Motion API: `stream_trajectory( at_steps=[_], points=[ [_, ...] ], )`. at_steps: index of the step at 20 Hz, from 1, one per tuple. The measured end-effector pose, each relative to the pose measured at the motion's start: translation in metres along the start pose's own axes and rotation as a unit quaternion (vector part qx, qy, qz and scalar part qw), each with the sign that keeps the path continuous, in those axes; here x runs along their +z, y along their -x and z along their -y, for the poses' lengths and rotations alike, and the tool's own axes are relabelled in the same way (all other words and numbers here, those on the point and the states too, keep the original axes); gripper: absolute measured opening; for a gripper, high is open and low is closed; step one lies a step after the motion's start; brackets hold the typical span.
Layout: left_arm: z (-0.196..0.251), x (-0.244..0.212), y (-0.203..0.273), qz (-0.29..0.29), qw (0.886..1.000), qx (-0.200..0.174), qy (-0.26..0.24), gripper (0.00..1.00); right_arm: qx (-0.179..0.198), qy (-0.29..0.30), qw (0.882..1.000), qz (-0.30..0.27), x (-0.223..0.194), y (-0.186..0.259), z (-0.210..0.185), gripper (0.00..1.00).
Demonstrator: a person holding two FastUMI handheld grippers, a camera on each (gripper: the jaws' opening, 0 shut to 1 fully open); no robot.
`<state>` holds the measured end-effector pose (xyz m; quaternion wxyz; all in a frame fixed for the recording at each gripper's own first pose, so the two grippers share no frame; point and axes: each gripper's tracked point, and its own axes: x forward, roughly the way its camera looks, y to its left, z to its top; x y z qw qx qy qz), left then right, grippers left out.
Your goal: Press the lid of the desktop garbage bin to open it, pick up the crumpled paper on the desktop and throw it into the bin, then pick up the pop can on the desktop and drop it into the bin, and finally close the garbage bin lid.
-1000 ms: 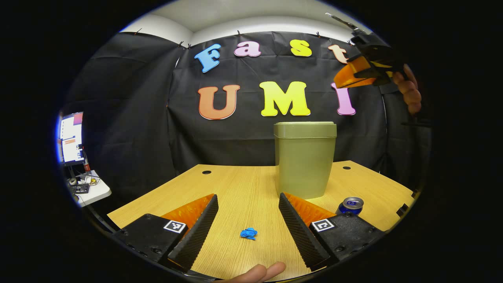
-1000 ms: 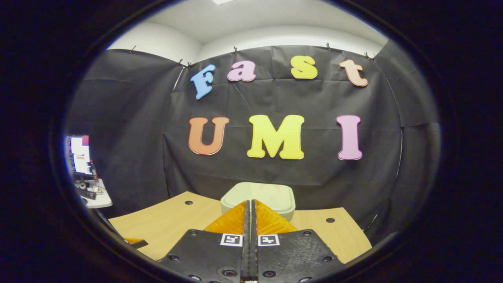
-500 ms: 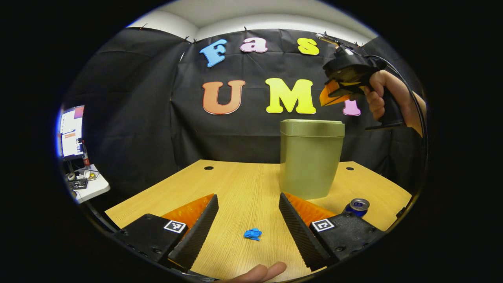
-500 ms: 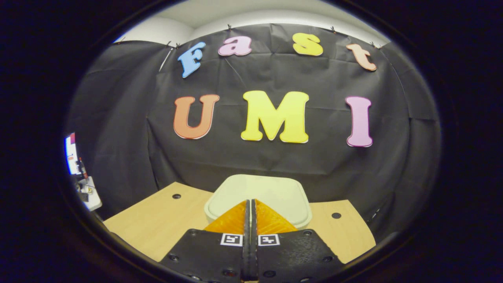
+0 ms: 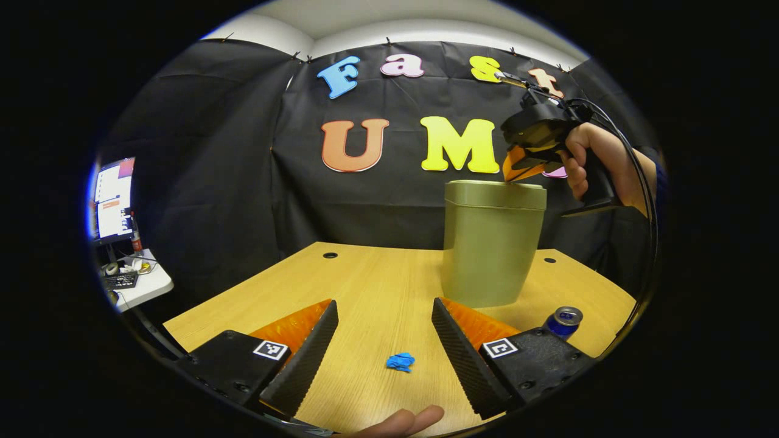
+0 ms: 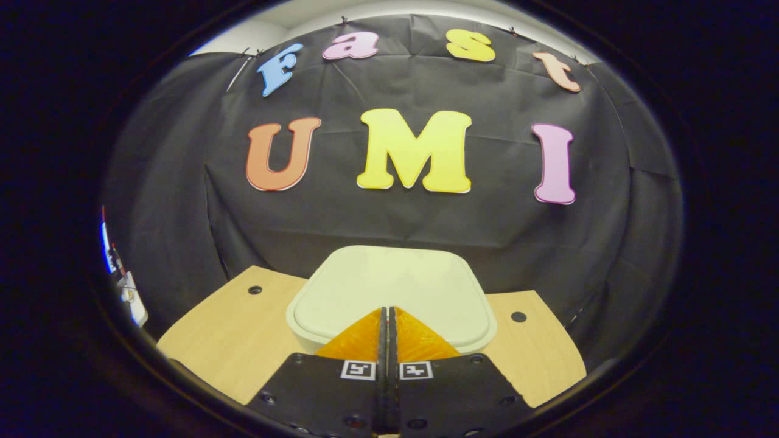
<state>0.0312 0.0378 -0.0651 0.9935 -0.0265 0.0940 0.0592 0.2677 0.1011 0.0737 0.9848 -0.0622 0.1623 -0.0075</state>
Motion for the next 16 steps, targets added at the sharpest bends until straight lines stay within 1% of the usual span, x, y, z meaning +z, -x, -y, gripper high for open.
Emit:
stream_trajectory(
  at_steps=[2,5,8,9,12,13,15,16],
  points=[
    [0.001,-0.001,-0.001,0.000,1.000,-0.003,0.003,1.00,-0.001,0.015,1.000,-0.010,-0.005,-0.001,0.001,0.01],
    [0.005,-0.002,-0.001,-0.002,1.000,-0.006,0.005,1.00,0.007,-0.012,1.000,-0.023,-0.007,-0.001,0.003,0.00],
    [0.007,-0.002,-0.001,-0.002,1.000,-0.007,0.003,1.00,0.007,-0.007,1.000,-0.024,-0.008,-0.001,0.003,0.00],
    [0.008,-0.002,0.000,-0.002,1.000,-0.008,0.003,1.00,0.005,-0.008,1.000,-0.020,-0.007,-0.003,0.003,0.01],
    [0.008,-0.003,-0.001,0.002,1.000,0.003,-0.004,1.00,-0.003,0.027,1.000,0.007,0.005,0.002,0.002,0.00],
    [0.009,-0.006,-0.002,-0.001,1.000,0.001,-0.004,1.00,-0.003,0.026,0.999,0.019,0.009,0.005,0.004,0.00],
    [0.017,-0.009,-0.003,-0.006,1.000,-0.010,-0.003,1.00,0.008,0.002,0.999,0.033,0.016,0.009,0.002,0.00],
    [0.020,-0.010,-0.003,-0.009,1.000,-0.015,-0.005,1.00,-0.007,-0.004,0.999,0.042,0.021,0.012,0.008,0.00]
  ],
)
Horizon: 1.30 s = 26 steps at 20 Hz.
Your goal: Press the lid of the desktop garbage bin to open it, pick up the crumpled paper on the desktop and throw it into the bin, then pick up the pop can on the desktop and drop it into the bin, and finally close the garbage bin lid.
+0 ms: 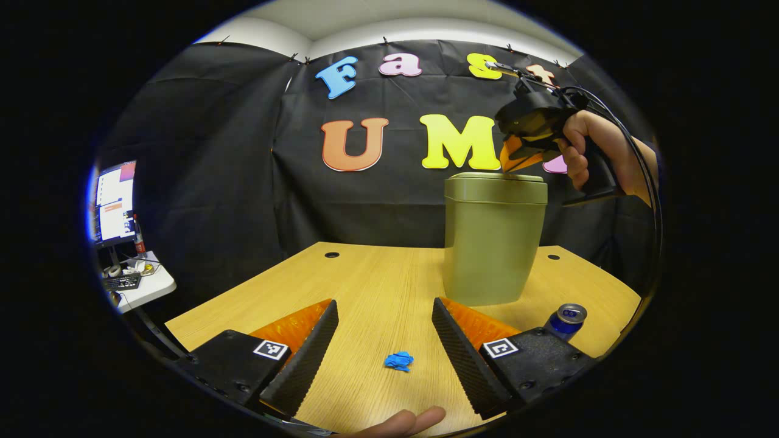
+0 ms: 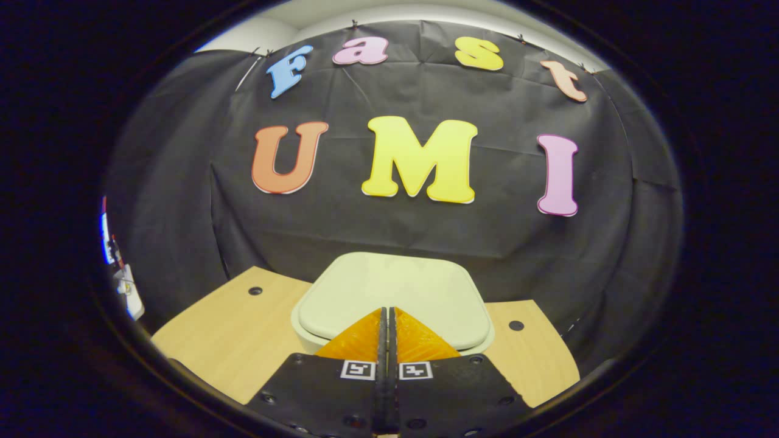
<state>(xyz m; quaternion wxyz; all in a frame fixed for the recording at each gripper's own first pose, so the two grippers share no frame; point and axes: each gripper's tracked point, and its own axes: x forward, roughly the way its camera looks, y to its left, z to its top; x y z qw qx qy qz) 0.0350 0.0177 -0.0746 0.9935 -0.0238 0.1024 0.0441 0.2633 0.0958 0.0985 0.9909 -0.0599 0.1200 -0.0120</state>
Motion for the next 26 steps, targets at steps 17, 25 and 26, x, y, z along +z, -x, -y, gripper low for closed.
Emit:
stream_trajectory(
  at_steps=[17,25,26],
  points=[
    [0.008,-0.016,-0.005,-0.021,1.000,-0.011,0.016,1.00,0.013,0.001,0.989,0.145,0.048,0.180,0.016,0.06],
    [0.011,-0.018,-0.006,-0.019,1.000,-0.023,0.003,1.00,0.044,0.030,0.987,0.149,0.020,0.223,0.002,0.55],
    [0.011,-0.018,-0.006,-0.019,1.000,-0.021,-0.001,1.00,0.051,0.028,0.987,0.150,0.016,0.229,0.000,0.64]
  ],
)
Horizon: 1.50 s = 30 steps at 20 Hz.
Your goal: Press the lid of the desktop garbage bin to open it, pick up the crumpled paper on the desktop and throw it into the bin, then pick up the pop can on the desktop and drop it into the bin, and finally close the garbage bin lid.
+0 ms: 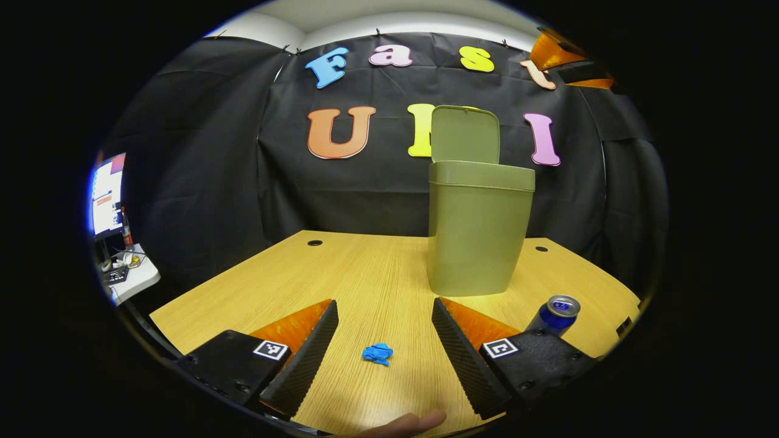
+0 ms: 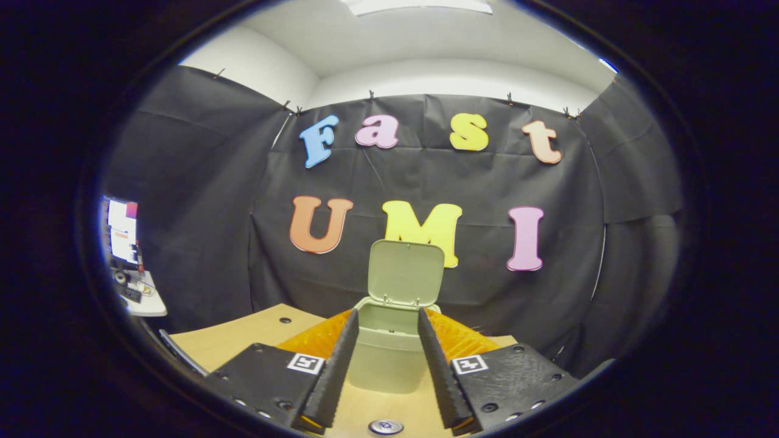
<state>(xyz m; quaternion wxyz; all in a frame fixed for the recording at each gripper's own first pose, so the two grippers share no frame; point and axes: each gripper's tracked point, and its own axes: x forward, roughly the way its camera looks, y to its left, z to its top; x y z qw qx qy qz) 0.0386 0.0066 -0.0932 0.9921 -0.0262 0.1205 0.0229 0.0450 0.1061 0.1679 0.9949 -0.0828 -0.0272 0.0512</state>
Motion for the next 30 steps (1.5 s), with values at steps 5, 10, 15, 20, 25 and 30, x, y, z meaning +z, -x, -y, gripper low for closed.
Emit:
stream_trajectory(
  at_steps=[5,10,15,20,25,30],
  points=[
    [-0.002,0.005,0.001,0.014,1.000,0.007,0.008,1.00,-0.001,0.001,1.000,0.015,-0.020,0.030,0.007,0.96],
    [0.000,0.002,-0.001,0.007,1.000,0.002,0.002,1.00,-0.013,-0.002,1.000,0.016,-0.057,0.052,0.022,0.95],
    [0.004,-0.014,-0.007,-0.026,1.000,0.000,0.005,1.00,-0.038,-0.002,0.999,0.004,-0.111,0.077,0.046,0.94],
    [0.001,-0.046,-0.028,-0.079,0.997,-0.005,0.010,1.00,-0.028,-0.008,0.999,-0.038,-0.175,0.088,0.054,0.95],
    [0.001,-0.077,-0.033,-0.137,0.990,-0.009,0.015,1.00,-0.007,0.004,0.998,-0.063,-0.229,0.096,0.049,0.95],
    [-0.002,-0.102,-0.035,-0.179,0.984,-0.004,0.022,1.00,0.000,-0.001,0.993,-0.116,-0.292,0.100,0.042,0.98]
  ],
)
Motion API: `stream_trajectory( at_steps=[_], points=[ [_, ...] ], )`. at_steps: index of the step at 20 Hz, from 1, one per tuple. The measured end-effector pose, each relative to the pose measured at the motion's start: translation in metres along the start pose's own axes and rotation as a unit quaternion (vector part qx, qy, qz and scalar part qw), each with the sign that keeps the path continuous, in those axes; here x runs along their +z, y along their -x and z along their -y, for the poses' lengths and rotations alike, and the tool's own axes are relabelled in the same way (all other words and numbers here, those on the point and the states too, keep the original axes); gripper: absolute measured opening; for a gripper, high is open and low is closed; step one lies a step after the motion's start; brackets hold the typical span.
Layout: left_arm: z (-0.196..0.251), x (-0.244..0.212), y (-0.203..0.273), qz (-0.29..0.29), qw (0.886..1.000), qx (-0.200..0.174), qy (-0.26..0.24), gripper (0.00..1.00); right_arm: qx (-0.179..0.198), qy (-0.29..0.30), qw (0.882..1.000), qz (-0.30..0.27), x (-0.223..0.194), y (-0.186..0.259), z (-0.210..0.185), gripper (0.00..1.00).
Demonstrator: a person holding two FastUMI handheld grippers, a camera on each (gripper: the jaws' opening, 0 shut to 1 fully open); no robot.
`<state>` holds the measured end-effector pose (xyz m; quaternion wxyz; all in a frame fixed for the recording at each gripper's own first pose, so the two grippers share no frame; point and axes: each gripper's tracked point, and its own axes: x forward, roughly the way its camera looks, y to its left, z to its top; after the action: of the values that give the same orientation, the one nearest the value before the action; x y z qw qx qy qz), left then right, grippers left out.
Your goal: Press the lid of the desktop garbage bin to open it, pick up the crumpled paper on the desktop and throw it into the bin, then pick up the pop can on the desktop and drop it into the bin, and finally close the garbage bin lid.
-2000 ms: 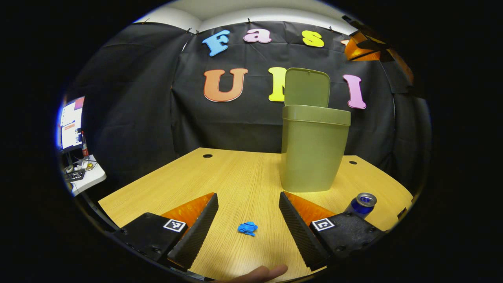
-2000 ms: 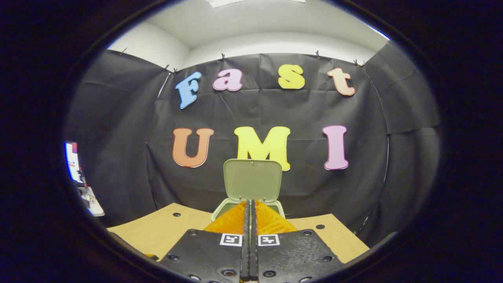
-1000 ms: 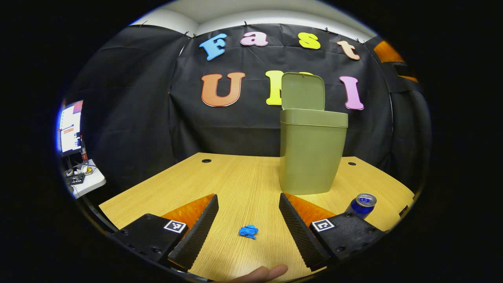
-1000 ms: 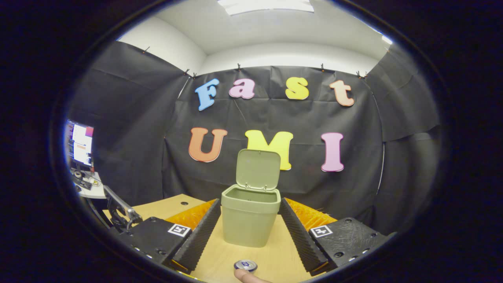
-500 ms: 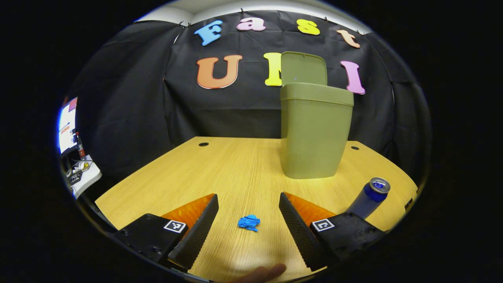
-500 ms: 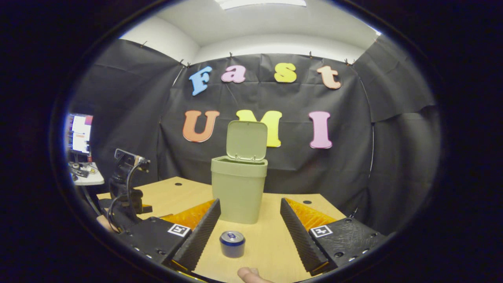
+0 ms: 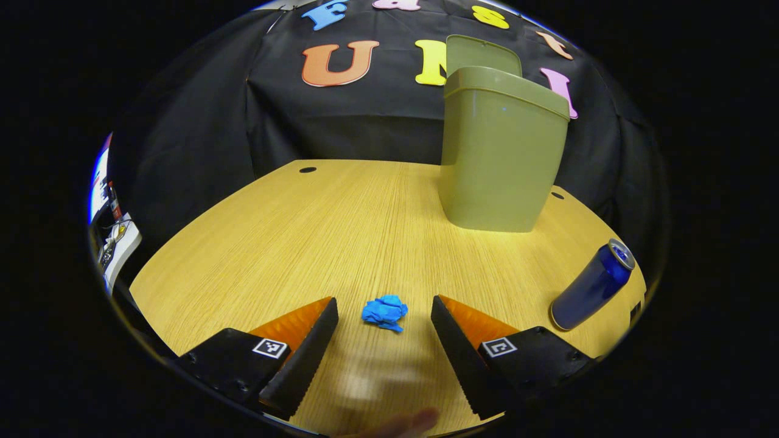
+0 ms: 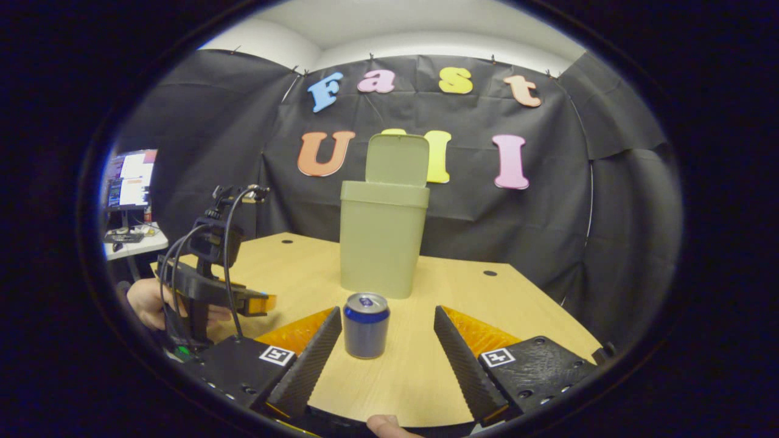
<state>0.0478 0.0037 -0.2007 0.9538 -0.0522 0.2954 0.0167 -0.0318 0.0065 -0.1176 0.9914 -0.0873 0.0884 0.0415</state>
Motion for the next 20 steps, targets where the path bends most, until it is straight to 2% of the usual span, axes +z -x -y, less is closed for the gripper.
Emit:
stream_trajectory(
  at_steps=[1,5,6,7,10,12,13,18,20],
  points=[
    [-0.001,-0.003,-0.002,-0.004,1.000,0.002,0.002,1.00,0.006,-0.005,1.000,-0.008,-0.009,0.000,-0.003,0.92],
    [-0.004,-0.012,-0.014,-0.022,1.000,0.001,0.005,0.99,0.003,-0.004,0.999,-0.031,-0.032,-0.003,0.003,0.98],
    [-0.006,-0.011,-0.016,-0.021,1.000,0.005,-0.001,0.98,-0.003,-0.006,0.999,-0.035,-0.035,-0.004,0.007,0.95],
    [-0.004,-0.008,-0.015,-0.015,1.000,0.001,-0.005,0.96,-0.006,-0.013,0.999,-0.035,-0.035,-0.004,0.010,0.98],
    [-0.004,-0.007,-0.021,-0.022,1.000,-0.008,-0.004,0.93,-0.003,-0.034,0.999,-0.042,-0.038,-0.007,0.010,0.92],
    [-0.010,-0.003,-0.023,-0.021,1.000,-0.003,-0.008,0.96,-0.001,-0.042,0.998,-0.048,-0.038,-0.009,0.009,0.95],
    [-0.008,-0.004,-0.023,-0.023,1.000,0.000,-0.012,0.89,0.000,-0.045,0.998,-0.050,-0.039,-0.010,0.009,0.95],
    [-0.002,-0.003,-0.026,-0.025,0.999,-0.001,-0.022,0.89,-0.004,-0.038,0.998,-0.050,-0.036,-0.013,0.010,0.95],
    [-0.009,-0.002,-0.027,-0.025,1.000,0.001,-0.017,0.86,-0.002,-0.038,0.998,-0.050,-0.035,-0.014,0.009,0.98]
  ],
)
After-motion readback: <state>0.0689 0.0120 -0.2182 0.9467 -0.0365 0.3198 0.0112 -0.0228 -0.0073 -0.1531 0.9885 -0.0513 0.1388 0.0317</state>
